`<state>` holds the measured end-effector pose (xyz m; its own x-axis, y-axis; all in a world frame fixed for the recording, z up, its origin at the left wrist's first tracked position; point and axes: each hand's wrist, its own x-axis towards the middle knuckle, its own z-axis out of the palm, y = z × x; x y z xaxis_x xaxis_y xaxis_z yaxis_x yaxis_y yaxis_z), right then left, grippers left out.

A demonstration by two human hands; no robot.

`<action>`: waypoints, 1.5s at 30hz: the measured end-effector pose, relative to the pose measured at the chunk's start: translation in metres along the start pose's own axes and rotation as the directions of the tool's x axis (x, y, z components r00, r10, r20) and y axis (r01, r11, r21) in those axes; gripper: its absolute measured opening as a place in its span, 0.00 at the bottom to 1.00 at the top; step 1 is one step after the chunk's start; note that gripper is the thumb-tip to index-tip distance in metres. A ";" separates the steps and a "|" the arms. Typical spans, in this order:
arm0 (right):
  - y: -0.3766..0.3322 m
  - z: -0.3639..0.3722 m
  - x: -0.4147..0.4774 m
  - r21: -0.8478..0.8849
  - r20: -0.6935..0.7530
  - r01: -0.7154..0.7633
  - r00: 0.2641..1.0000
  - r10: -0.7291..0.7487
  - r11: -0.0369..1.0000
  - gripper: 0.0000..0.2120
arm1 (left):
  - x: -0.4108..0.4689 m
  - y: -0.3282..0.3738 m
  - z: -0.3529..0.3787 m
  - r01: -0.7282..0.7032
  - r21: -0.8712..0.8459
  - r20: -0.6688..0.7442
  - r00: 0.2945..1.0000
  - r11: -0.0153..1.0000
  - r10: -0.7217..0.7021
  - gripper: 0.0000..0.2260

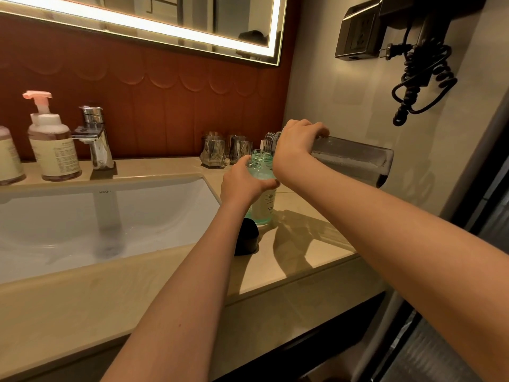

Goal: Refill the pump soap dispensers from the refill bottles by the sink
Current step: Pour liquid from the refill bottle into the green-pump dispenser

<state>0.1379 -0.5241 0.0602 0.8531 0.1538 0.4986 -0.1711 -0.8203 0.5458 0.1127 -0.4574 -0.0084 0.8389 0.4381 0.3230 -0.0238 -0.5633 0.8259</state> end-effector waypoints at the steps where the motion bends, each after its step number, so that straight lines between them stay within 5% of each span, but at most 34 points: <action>1: 0.000 0.000 0.000 -0.001 -0.001 -0.001 1.000 0.001 1.000 0.22 | 0.000 0.000 0.000 0.001 -0.001 0.000 1.000 1.000 -0.001 0.40; 45: 0.001 -0.002 -0.002 -0.006 0.004 0.014 1.000 -0.014 1.000 0.26 | -0.005 0.002 -0.005 -0.008 0.105 0.027 1.000 0.994 0.006 0.40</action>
<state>0.1348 -0.5245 0.0608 0.8572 0.1636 0.4883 -0.1618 -0.8145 0.5571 0.1059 -0.4569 -0.0060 0.8531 0.4158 0.3150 0.0265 -0.6376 0.7699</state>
